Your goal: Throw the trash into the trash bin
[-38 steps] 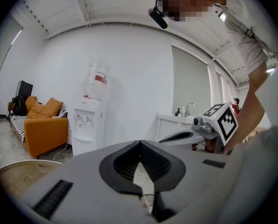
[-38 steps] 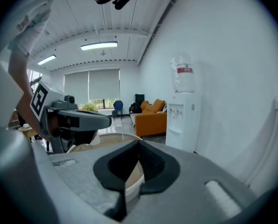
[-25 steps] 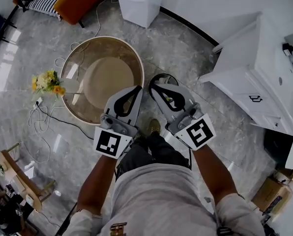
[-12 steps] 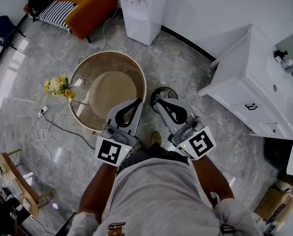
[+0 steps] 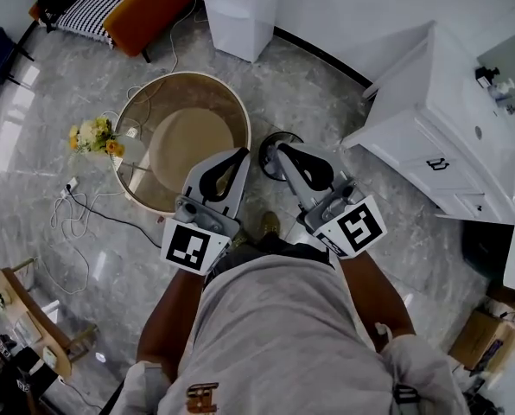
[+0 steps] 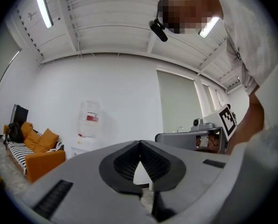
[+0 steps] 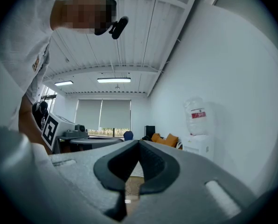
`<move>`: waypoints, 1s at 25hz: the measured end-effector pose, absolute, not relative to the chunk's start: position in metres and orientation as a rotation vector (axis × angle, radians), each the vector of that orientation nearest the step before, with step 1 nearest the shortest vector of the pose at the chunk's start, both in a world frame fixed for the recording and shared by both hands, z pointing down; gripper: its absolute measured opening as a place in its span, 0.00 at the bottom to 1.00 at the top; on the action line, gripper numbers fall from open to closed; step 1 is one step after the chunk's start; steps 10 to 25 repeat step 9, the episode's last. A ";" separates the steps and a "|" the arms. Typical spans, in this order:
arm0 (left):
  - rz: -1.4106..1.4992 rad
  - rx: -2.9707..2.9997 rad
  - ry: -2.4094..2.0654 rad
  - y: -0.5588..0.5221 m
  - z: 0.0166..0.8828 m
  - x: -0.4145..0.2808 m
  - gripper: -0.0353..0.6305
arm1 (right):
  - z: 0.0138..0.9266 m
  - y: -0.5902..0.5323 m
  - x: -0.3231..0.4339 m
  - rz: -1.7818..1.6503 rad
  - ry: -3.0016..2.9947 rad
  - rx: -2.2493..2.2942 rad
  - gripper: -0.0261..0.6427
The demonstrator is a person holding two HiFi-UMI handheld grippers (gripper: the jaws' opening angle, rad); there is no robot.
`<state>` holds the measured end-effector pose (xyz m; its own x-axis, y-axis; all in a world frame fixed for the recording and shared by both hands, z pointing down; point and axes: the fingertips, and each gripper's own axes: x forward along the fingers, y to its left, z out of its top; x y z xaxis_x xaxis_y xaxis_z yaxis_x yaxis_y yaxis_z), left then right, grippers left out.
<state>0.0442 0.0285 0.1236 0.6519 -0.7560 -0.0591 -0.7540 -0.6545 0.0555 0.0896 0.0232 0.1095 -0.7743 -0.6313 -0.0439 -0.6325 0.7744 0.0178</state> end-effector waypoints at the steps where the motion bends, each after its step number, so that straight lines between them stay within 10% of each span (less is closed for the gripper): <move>1: -0.120 2.833 -1.291 0.029 0.123 0.044 0.05 | 0.109 0.024 0.089 0.053 2.927 -1.042 0.04; 25: -0.164 2.848 -1.296 0.026 0.115 0.047 0.05 | 0.108 0.022 0.092 0.068 2.934 -1.038 0.04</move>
